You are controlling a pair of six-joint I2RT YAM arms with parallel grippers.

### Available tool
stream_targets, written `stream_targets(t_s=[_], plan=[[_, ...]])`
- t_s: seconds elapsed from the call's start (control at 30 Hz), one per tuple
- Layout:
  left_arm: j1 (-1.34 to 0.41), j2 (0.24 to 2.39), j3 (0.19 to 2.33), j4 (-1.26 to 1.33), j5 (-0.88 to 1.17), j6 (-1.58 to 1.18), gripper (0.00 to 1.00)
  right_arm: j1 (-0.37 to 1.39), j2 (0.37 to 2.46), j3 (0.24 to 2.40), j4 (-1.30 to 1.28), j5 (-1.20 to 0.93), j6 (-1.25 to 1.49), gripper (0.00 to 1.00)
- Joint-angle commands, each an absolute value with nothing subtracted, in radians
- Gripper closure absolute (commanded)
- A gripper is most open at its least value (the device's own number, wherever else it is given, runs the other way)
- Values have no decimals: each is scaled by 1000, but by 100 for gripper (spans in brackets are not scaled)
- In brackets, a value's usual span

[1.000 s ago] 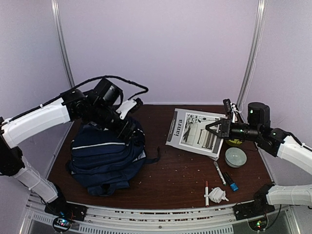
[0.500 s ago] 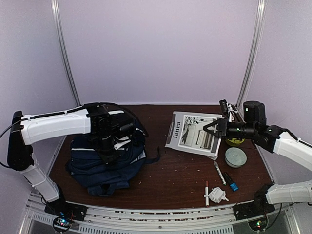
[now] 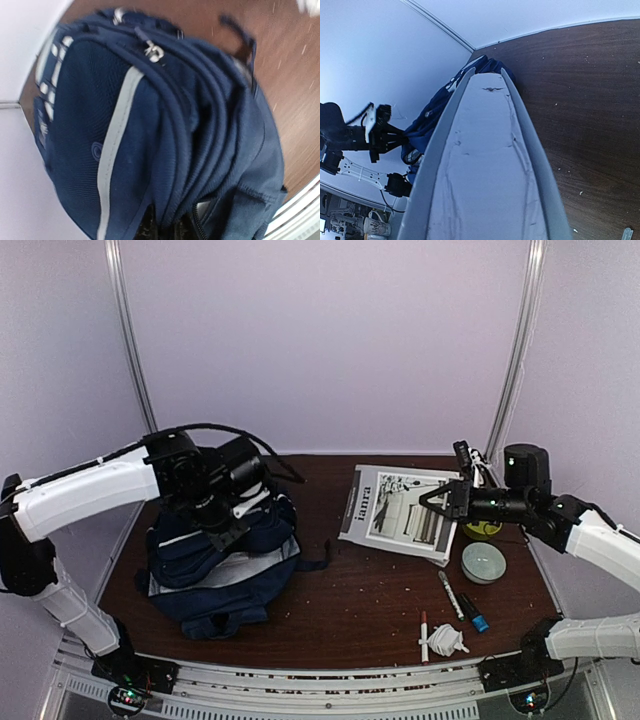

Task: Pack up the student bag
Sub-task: Pick up the largest pocket of the bag from the student bag, then place the book in the largest pocket of the bag.

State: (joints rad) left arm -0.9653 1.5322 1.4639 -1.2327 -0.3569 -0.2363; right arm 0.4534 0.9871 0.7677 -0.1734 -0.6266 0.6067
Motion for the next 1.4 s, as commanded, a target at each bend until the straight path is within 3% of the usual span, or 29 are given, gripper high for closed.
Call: stream_targets(t_s=[0.0, 0.3, 0.5, 0.63, 0.77, 1.07, 1.37], plan=[[-950, 1491, 1645, -939, -169, -128, 100, 452, 965, 791, -61, -687, 698, 81], [-839, 1773, 2133, -889, -114, -144, 100, 550, 931, 742, -2, -627, 872, 82], [-734, 1855, 2243, -787, -55, -239, 100, 554, 881, 680, 34, -649, 968, 82], [-735, 1860, 2209, -680, 121, -286, 100, 556, 893, 644, 25, -648, 991, 81], [-743, 1856, 2148, -596, 239, -360, 100, 570, 991, 599, 255, -632, 1098, 84], [-778, 1798, 2094, -517, 225, -387, 100, 646, 1396, 826, 487, -523, 1182, 86], [-863, 1766, 2137, -494, 307, -359, 100, 720, 1680, 1106, 401, -268, 1138, 87]])
